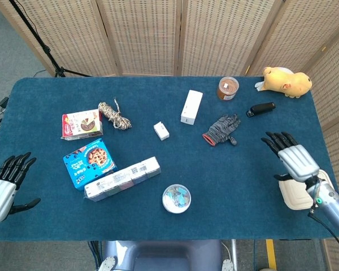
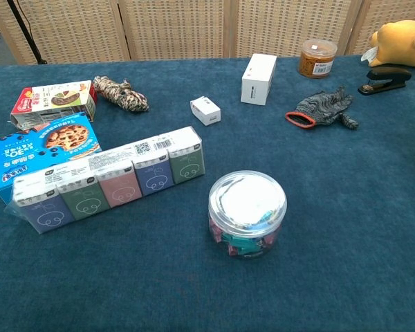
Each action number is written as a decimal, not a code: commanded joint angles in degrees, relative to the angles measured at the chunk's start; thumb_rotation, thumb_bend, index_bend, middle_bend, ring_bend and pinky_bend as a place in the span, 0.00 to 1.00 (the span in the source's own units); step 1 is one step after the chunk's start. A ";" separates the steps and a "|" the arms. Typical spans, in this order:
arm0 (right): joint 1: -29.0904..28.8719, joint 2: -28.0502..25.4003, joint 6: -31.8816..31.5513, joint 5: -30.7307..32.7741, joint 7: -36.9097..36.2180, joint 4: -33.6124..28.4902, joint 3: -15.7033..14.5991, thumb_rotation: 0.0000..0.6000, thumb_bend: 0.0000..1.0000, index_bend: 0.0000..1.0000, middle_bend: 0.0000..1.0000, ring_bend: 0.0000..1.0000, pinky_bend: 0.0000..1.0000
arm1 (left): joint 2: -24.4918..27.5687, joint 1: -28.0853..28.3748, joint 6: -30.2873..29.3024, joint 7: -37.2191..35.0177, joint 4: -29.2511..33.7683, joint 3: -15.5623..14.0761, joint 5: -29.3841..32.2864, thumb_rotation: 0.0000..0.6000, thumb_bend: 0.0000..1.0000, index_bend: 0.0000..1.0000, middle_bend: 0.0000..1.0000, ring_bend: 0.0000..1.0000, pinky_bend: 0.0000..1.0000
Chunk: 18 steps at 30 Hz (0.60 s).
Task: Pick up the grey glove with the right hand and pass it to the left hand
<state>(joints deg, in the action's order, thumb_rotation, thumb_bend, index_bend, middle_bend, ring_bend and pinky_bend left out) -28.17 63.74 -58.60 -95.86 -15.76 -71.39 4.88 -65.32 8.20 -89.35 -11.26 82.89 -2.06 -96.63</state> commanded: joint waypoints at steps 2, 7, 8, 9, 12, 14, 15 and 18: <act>-5.98 6.42 5.20 -0.84 -4.20 8.05 0.16 1.00 0.00 0.05 0.00 0.00 0.00 | -0.20 -0.08 0.80 0.68 0.01 0.31 1.28 1.00 0.00 0.00 0.00 0.00 0.00; -10.31 12.32 9.03 -0.25 -5.38 15.21 -0.18 1.00 0.00 0.06 0.00 0.00 0.02 | -0.51 0.15 2.18 1.65 0.14 0.94 3.05 1.00 0.00 0.00 0.00 0.00 0.00; -11.35 13.79 9.70 -0.39 -5.04 17.10 -0.38 1.00 0.00 0.06 0.00 0.00 0.02 | -0.60 0.18 2.45 1.91 0.13 1.10 3.45 1.00 0.00 0.00 0.00 0.00 0.00; -12.06 14.92 10.06 -0.49 -4.70 18.58 -0.50 1.00 0.00 0.06 0.00 0.00 0.03 | -0.67 0.19 2.62 2.14 0.12 1.21 3.74 1.00 0.00 0.00 0.00 0.00 0.00; -14.20 18.47 11.43 -0.23 -4.60 23.24 -0.75 1.00 0.00 0.07 0.00 0.00 0.06 | -0.80 0.27 3.16 2.48 0.21 1.42 4.36 1.00 0.00 0.00 0.00 0.00 0.00; -15.70 20.65 12.31 -0.04 -4.46 26.59 -0.86 1.00 0.00 0.07 0.00 0.00 0.07 | -0.92 0.32 3.45 2.84 0.21 1.56 4.71 1.00 0.00 0.00 0.00 0.00 0.00; -16.28 21.49 12.78 0.13 -4.55 27.87 -0.90 1.00 0.00 0.07 0.00 0.00 0.07 | -0.98 0.35 3.60 2.98 0.20 1.60 4.82 1.00 0.00 0.00 0.00 0.00 0.00; -18.20 23.98 14.98 1.22 -5.63 31.49 -0.82 1.00 0.00 0.08 0.00 0.00 0.08 | -1.11 0.50 4.26 3.12 0.14 1.66 5.23 1.00 0.00 0.00 0.00 0.00 0.00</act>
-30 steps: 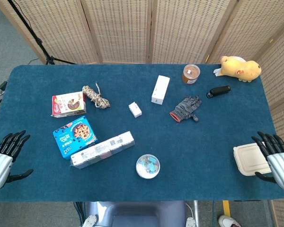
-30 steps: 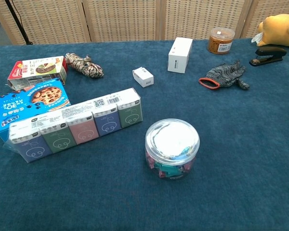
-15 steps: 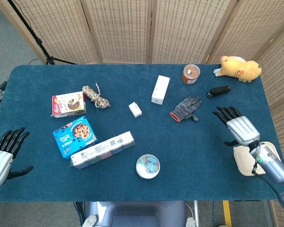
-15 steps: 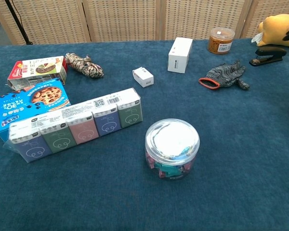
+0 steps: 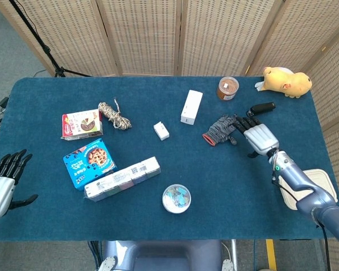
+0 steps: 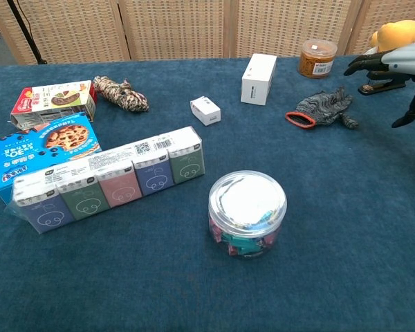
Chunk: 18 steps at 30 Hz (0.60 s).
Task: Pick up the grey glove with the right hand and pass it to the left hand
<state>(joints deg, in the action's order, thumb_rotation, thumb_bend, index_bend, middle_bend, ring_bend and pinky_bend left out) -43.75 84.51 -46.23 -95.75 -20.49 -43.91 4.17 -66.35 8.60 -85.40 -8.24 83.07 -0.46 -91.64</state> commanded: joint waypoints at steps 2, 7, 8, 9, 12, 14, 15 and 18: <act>-3.73 4.83 4.16 1.98 -1.49 6.22 -0.05 1.00 0.00 0.08 0.00 0.00 0.09 | -0.13 0.20 0.67 0.12 -0.09 0.18 0.55 1.00 0.00 0.00 0.00 0.00 0.00; -6.09 8.37 6.88 3.14 -0.82 10.59 -0.34 1.00 0.00 0.08 0.00 0.00 0.13 | -0.30 0.42 1.51 0.15 -0.30 0.47 1.34 1.00 0.00 0.00 0.00 0.00 0.00; -6.44 9.07 7.40 3.48 -0.61 11.52 -0.29 1.00 0.00 0.08 0.00 0.00 0.13 | -0.31 0.49 1.74 0.10 -0.32 0.48 1.44 1.00 0.00 0.00 0.00 0.00 0.00; -6.76 9.79 7.98 3.93 -0.56 12.42 -0.16 1.00 0.00 0.08 0.00 0.00 0.13 | -0.30 0.56 1.95 0.01 -0.34 0.49 1.53 1.00 0.00 0.00 0.00 0.00 0.00; -7.66 11.85 10.10 5.15 -0.94 15.26 -0.04 1.00 0.00 0.08 0.00 0.00 0.13 | -0.30 0.72 2.50 -0.16 -0.52 0.59 1.93 1.00 0.00 0.00 0.00 0.00 0.00; -8.10 13.01 11.22 5.38 -1.14 17.17 -0.48 1.00 0.00 0.08 0.00 0.00 0.13 | -0.32 0.74 2.63 -0.16 -0.64 0.75 2.24 1.00 0.00 0.00 0.00 0.00 0.00; -8.24 13.45 11.66 5.46 -1.34 17.88 -0.68 1.00 0.00 0.08 0.00 0.00 0.13 | -0.32 0.74 2.68 -0.21 -0.68 0.81 2.36 1.00 0.00 0.00 0.00 0.00 0.00; -8.72 14.65 12.70 5.93 -2.70 19.73 -0.95 1.00 0.00 0.09 0.00 0.00 0.13 | -0.36 0.80 2.95 -0.32 -0.87 0.95 2.71 1.00 0.00 0.00 0.00 0.00 0.00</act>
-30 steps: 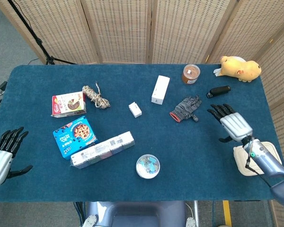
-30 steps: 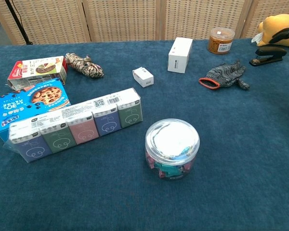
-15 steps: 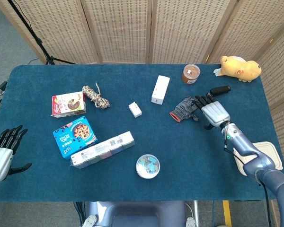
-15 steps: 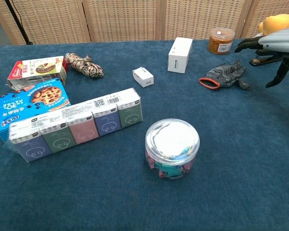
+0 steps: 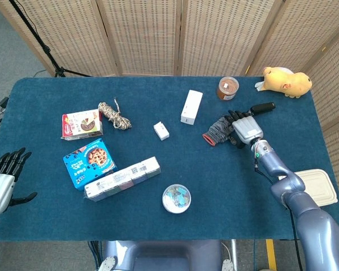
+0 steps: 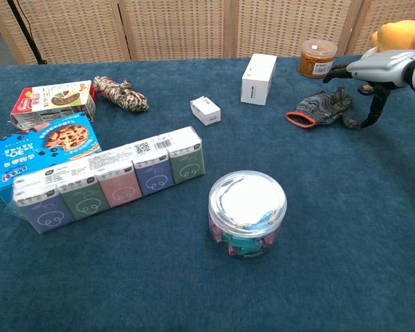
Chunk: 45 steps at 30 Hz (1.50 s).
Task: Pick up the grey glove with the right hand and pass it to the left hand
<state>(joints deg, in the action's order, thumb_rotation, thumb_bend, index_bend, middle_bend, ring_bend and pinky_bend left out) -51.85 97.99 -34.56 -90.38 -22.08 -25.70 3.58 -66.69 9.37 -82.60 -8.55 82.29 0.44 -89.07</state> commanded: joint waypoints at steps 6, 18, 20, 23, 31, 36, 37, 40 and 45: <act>-1.87 3.27 1.93 0.17 -3.34 4.53 -1.61 1.00 0.07 0.12 0.00 0.00 0.14 | -0.13 0.29 0.88 -0.07 -0.32 0.34 0.80 1.00 0.00 0.00 0.00 0.00 0.00; -3.68 7.24 1.59 -0.44 -6.70 9.95 -3.25 1.00 0.35 0.28 0.14 0.09 0.25 | -0.18 0.33 1.43 -0.61 -0.74 0.58 1.51 1.00 0.00 0.00 0.00 0.00 0.00; -3.51 7.72 0.94 -0.28 -7.47 10.62 -3.24 1.00 0.38 0.36 0.22 0.19 0.32 | -0.15 0.34 1.57 -0.78 -0.77 0.55 1.55 1.00 0.00 0.00 0.00 0.00 0.00; -3.12 8.07 0.05 -0.51 -8.33 11.33 -3.72 1.00 0.42 0.45 0.33 0.31 0.39 | -0.17 0.39 1.68 -0.79 -0.74 0.47 1.43 1.00 0.00 0.00 0.00 0.00 0.00; -1.64 6.13 -2.85 0.19 -14.05 9.11 -3.56 1.00 0.54 0.57 0.46 0.44 0.53 | -0.14 0.39 1.63 -0.33 -0.36 0.29 1.06 1.00 0.00 0.00 0.00 0.00 0.00; -0.83 1.75 -5.03 0.54 -15.94 3.88 -3.38 1.00 0.58 0.58 0.46 0.44 0.54 | 0.16 1.40 2.80 0.62 0.26 0.09 0.17 1.00 0.00 0.00 0.00 0.00 0.00; -0.77 0.15 -5.11 0.88 -16.24 1.54 -3.11 1.00 0.58 0.58 0.47 0.44 0.54 | 0.42 1.89 3.10 1.33 0.64 0.09 -0.40 1.00 0.00 0.00 0.00 0.00 0.00; -0.71 -4.79 -4.60 2.55 -15.18 -6.24 -1.78 1.00 0.58 0.58 0.47 0.44 0.54 | 1.31 3.56 3.88 4.23 1.99 0.20 -2.37 1.00 0.00 0.00 0.00 0.00 0.00; -0.19 -14.73 -0.59 9.26 -6.71 -24.78 2.01 1.00 0.60 0.58 0.48 0.45 0.55 | 2.92 7.62 6.22 8.07 4.05 0.49 -6.74 1.00 0.00 0.00 0.00 0.00 0.00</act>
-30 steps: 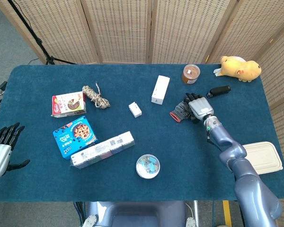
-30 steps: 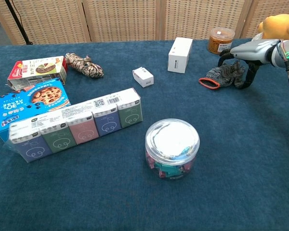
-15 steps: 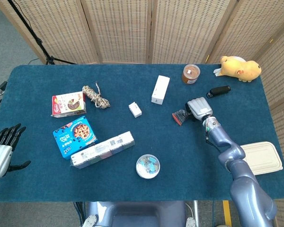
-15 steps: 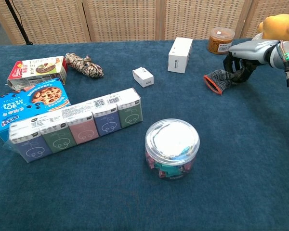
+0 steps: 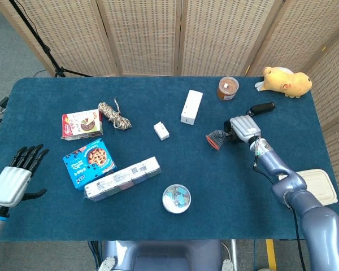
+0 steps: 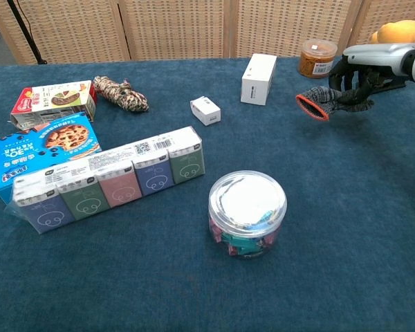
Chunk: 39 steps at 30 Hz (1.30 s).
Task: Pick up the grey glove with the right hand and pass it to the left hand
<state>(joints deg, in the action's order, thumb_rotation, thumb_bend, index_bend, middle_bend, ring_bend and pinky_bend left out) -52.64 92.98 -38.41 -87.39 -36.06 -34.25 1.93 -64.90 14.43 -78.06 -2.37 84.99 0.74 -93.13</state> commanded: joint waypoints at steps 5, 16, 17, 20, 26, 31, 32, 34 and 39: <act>0.96 -18.41 6.17 19.73 21.92 -34.68 7.53 1.00 0.62 0.59 0.49 0.47 0.57 | 3.01 7.83 6.86 0.66 3.32 0.23 -5.68 1.00 0.00 0.00 0.00 0.00 0.00; -8.81 -25.33 -4.00 58.03 51.45 -60.34 4.19 1.00 0.65 0.59 0.50 0.48 0.60 | 6.27 16.89 14.76 -5.62 9.54 -1.02 -11.08 1.00 0.00 0.00 0.00 0.00 0.00; -9.76 -25.40 -5.21 60.60 52.90 -61.75 4.12 1.00 0.65 0.59 0.50 0.48 0.61 | 6.83 17.59 15.68 -6.13 10.40 -1.13 -11.10 1.00 0.00 0.00 0.00 0.00 0.00; -12.61 -25.95 -7.96 68.21 56.15 -65.99 4.54 1.00 0.65 0.59 0.50 0.49 0.61 | 8.17 19.74 18.06 -6.63 12.49 -0.72 -10.65 1.00 0.00 0.00 0.00 0.00 0.00; -16.24 -28.32 -9.73 77.18 58.70 -73.22 5.95 1.00 0.65 0.59 0.50 0.49 0.61 | 9.64 23.00 22.03 -6.40 16.59 0.33 -8.66 1.00 0.00 0.00 0.00 0.00 0.00; -17.41 -29.24 -9.62 81.38 57.19 -77.07 8.08 1.00 0.66 0.59 0.50 0.49 0.61 | 8.49 25.29 24.33 -6.95 18.23 0.90 -7.58 1.00 0.00 0.00 0.00 0.00 0.00; -17.61 -29.21 -9.83 81.58 57.18 -77.50 8.25 1.00 0.66 0.59 0.50 0.49 0.61 | 8.17 25.70 24.86 -7.37 18.48 0.90 -7.31 1.00 0.00 0.00 0.00 0.00 0.00; -18.04 -28.75 -10.82 81.72 57.40 -78.29 8.43 1.00 0.66 0.59 0.50 0.49 0.61 | 7.50 26.58 25.71 -8.16 18.83 0.91 -7.04 1.00 0.00 0.00 0.00 0.00 0.00; -18.72 -27.17 -12.84 82.55 57.54 -78.98 8.82 1.00 0.66 0.59 0.50 0.49 0.61 | 6.09 27.65 26.45 -8.59 19.20 0.64 -6.76 1.00 0.00 0.00 0.00 0.00 0.00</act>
<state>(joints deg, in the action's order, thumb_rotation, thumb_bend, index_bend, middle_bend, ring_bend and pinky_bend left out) -71.20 65.59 -51.04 -5.03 21.42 -113.08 10.64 -58.72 41.98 -51.68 -10.95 104.14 1.41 -99.96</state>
